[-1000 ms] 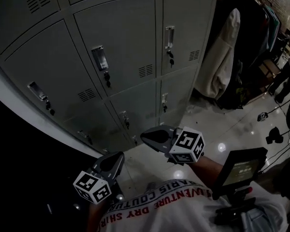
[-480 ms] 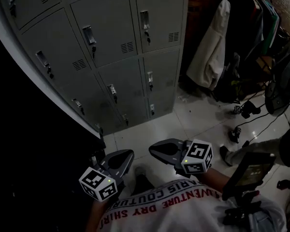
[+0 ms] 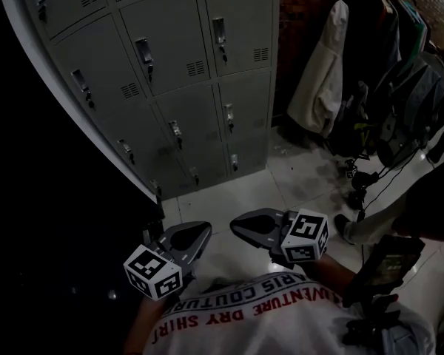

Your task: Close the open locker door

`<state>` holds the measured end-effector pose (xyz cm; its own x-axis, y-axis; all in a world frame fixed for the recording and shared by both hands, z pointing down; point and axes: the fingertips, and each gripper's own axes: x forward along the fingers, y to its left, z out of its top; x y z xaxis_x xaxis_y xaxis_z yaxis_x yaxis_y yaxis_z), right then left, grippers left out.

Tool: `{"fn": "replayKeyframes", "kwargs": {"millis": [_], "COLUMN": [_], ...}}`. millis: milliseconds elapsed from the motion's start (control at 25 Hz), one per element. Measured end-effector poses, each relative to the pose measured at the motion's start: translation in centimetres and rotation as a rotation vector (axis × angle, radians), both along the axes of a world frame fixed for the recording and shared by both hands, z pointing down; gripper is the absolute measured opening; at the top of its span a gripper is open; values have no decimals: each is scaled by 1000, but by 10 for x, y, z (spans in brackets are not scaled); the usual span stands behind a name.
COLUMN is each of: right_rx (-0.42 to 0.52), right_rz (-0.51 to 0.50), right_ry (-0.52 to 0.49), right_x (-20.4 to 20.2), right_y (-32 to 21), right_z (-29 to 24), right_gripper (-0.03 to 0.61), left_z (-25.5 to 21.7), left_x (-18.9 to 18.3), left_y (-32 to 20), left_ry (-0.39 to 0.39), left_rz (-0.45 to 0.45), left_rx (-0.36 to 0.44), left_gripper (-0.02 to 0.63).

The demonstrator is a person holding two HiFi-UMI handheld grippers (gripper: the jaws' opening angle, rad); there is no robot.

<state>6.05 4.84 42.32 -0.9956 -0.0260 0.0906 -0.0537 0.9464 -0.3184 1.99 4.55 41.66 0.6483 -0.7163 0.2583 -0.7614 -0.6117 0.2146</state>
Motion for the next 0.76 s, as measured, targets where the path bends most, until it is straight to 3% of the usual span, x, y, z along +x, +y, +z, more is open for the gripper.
{"fn": "replayKeyframes", "kwargs": {"millis": [280, 760], "right_rx": [28, 105], "right_rz": [-7, -11], "right_ry": [-9, 23], "right_x": [-1, -25], "right_y": [14, 18], "right_z": [-8, -17], "right_gripper": [-9, -9], "left_z": [-8, -25], "left_x": [4, -21], "left_y": [19, 29], "left_ry": [-19, -50], "left_rz": [-2, -15], "left_rx": [27, 72], "left_gripper": [3, 3]}}
